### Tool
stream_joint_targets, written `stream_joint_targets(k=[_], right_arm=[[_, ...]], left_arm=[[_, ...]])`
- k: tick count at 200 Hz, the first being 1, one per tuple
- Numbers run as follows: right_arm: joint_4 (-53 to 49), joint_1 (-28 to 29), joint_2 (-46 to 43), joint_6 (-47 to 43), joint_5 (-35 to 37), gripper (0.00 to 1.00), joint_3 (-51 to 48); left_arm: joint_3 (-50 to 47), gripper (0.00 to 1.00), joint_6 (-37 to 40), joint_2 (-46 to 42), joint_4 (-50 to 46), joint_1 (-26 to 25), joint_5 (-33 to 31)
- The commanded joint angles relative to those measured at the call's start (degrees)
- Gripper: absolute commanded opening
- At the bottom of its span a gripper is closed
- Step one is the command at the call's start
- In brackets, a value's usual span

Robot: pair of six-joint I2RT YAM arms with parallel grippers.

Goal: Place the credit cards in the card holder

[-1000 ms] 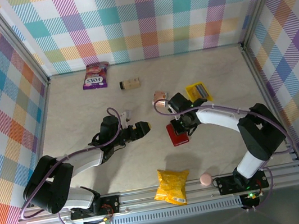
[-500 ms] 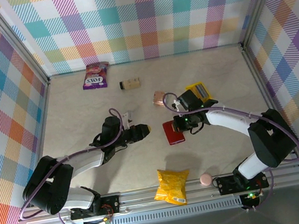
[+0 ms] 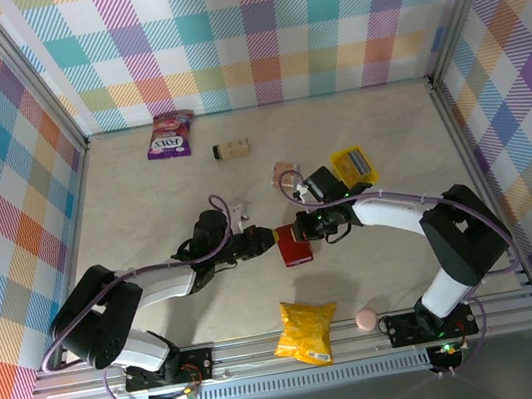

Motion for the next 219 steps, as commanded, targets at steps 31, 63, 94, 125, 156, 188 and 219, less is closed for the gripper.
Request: stream_joint_targets(k=[31,63,94,125,156,188,219], right_arm=[[2.8,0.9,2.8,2.2,-2.4,0.0,2.1],[3.5,1.0,3.8,2.7,-3.9,0.0,2.4],[3.6,1.0,3.8,2.9,-3.5,0.0,2.4],[3.6,1.0,3.8,2.9,-3.4,0.0,2.4],[3.2,1.0,4.4,2.6,-3.3,0.0,2.6],[2.2,0.9,4.4,2.3,-2.2,0.0,2.6],[-1.1,0.2,2.8,1.6,3.2,0.0,2.2]], left_arm=[[3.4,0.0,0.9,4.0,-1.5,-0.9,1.1],[5.2,0.0,0.9,7.2,-3.0,-1.4,2.0],[7.1,0.0,2.5,9.1,-7.7,-1.7,0.4],[9.1,0.0,3.5,11.3,-12.3,-1.7,-0.9],[10.7,0.0,3.5,14.1,-14.8,-1.6,-1.9],[12.7,0.0,4.3,16.3,-19.6,-1.6,-3.4],[13.4,0.0,4.9,16.4,-23.1,-1.5,-6.5]])
